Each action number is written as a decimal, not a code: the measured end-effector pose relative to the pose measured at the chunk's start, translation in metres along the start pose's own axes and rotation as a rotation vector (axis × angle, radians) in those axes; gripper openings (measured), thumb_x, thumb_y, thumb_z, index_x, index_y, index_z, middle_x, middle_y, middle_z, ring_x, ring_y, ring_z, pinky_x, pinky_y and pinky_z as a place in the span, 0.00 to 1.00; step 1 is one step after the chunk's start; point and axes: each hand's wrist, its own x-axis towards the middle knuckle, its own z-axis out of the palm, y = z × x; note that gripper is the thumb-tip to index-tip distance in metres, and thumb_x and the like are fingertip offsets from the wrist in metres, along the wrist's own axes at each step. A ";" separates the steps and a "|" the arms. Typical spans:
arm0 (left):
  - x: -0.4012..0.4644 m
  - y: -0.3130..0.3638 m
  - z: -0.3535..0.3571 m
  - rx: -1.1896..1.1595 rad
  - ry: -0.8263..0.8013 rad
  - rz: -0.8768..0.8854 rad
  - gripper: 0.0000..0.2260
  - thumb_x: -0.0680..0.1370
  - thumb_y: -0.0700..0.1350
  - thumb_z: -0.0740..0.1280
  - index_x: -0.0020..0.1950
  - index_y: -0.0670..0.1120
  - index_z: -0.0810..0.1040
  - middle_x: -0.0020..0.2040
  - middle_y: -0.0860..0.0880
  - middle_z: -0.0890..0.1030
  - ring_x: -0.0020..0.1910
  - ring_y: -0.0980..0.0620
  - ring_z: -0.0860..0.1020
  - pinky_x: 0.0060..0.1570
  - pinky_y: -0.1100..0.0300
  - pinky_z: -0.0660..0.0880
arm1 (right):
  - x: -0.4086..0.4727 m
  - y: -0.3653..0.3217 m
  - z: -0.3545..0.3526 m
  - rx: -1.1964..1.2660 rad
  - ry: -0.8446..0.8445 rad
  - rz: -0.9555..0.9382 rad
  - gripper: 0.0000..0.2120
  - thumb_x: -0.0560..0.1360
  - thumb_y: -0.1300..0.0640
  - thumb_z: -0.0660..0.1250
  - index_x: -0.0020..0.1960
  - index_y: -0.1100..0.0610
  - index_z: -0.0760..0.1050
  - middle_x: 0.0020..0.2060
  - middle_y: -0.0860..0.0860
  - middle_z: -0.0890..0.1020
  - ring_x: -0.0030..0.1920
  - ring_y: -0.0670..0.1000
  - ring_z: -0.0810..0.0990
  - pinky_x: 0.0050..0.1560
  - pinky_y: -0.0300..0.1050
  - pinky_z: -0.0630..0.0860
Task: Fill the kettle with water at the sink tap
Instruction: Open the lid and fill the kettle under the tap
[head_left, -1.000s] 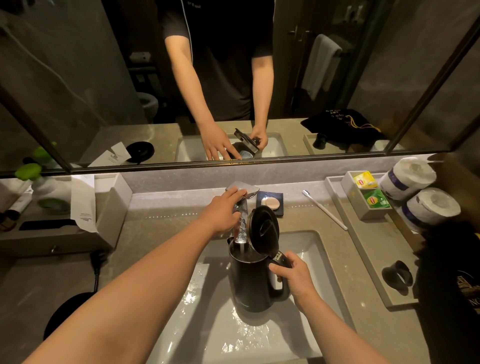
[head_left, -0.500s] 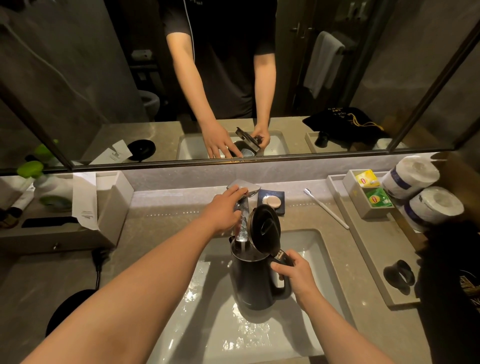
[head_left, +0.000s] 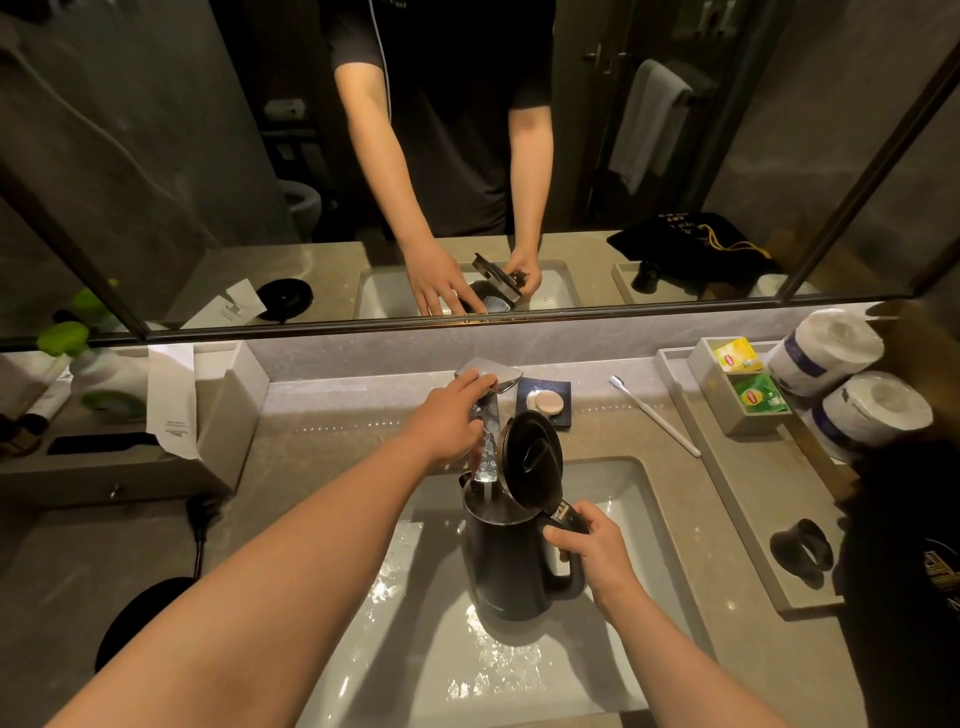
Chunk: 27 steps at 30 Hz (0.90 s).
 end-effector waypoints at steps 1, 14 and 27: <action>0.000 0.000 0.000 0.000 0.000 0.002 0.30 0.77 0.42 0.63 0.76 0.55 0.57 0.79 0.50 0.55 0.73 0.42 0.62 0.70 0.47 0.62 | 0.000 0.001 0.000 0.003 0.000 0.000 0.06 0.69 0.63 0.74 0.43 0.59 0.78 0.35 0.51 0.80 0.38 0.54 0.78 0.37 0.45 0.75; 0.001 -0.001 0.001 0.002 -0.002 -0.002 0.30 0.76 0.42 0.63 0.76 0.56 0.57 0.79 0.50 0.56 0.73 0.42 0.62 0.70 0.46 0.62 | 0.002 -0.001 -0.001 0.047 -0.022 -0.013 0.11 0.61 0.56 0.75 0.41 0.57 0.78 0.29 0.44 0.80 0.38 0.53 0.78 0.37 0.46 0.75; -0.001 0.004 -0.001 0.015 0.061 0.052 0.26 0.77 0.41 0.62 0.75 0.51 0.62 0.76 0.50 0.63 0.70 0.44 0.66 0.68 0.49 0.65 | 0.001 -0.004 0.001 0.034 -0.022 -0.007 0.10 0.61 0.56 0.75 0.41 0.54 0.78 0.35 0.48 0.81 0.40 0.53 0.79 0.37 0.45 0.75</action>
